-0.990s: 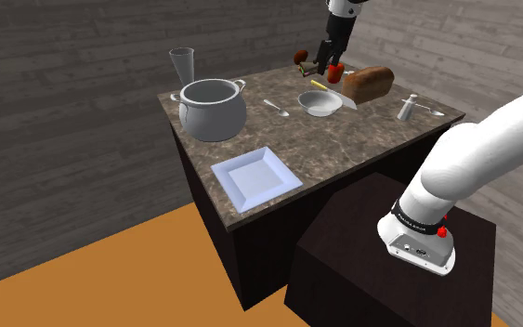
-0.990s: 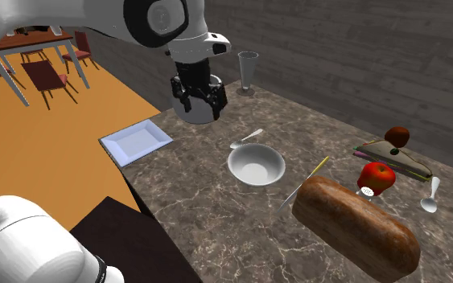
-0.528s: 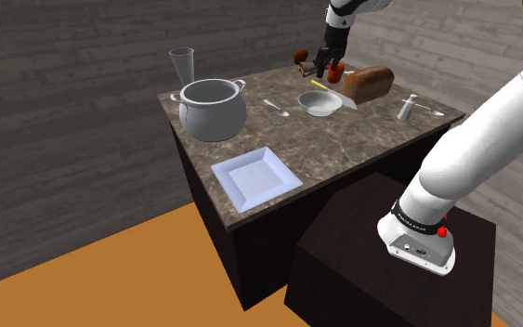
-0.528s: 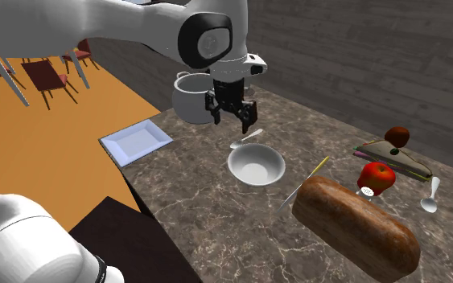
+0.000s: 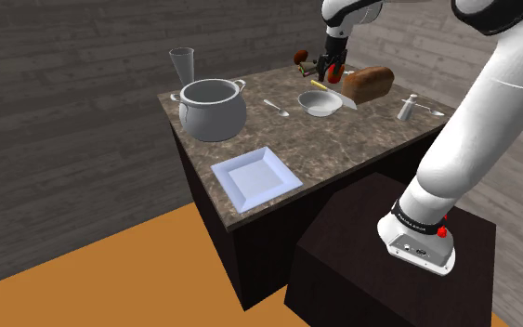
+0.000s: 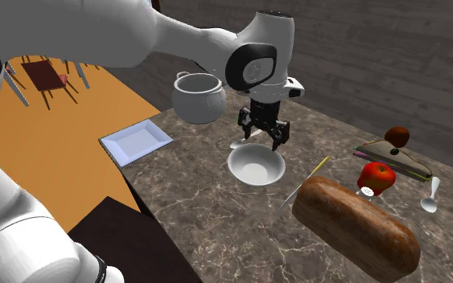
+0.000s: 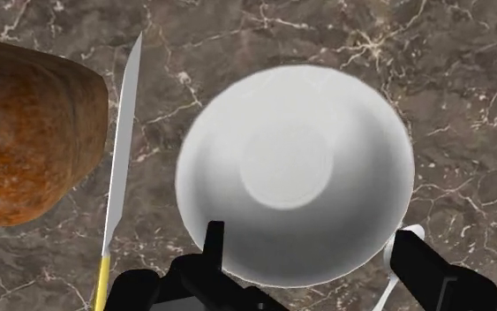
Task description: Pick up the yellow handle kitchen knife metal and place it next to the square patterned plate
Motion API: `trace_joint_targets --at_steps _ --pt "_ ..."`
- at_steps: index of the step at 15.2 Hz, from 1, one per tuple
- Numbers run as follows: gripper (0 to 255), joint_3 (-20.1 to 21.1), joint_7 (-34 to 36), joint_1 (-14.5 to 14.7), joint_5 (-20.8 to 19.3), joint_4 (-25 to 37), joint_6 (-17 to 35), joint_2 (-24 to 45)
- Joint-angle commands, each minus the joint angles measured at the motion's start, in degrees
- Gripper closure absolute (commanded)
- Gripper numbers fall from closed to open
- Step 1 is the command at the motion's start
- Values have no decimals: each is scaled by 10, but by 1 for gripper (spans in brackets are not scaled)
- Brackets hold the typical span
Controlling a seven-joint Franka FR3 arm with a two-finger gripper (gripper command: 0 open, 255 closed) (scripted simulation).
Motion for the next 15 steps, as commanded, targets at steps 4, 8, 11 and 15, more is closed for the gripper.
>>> trace_joint_targets --at_steps 4,8,11,15 --pt "0 -20 -32 -30 44 79 5 106" --pt "0 -27 -53 -63 79 151 -1 190" --pt "0 -28 -65 -93 103 212 -11 254" --pt "0 -26 -71 -122 123 268 -18 313"
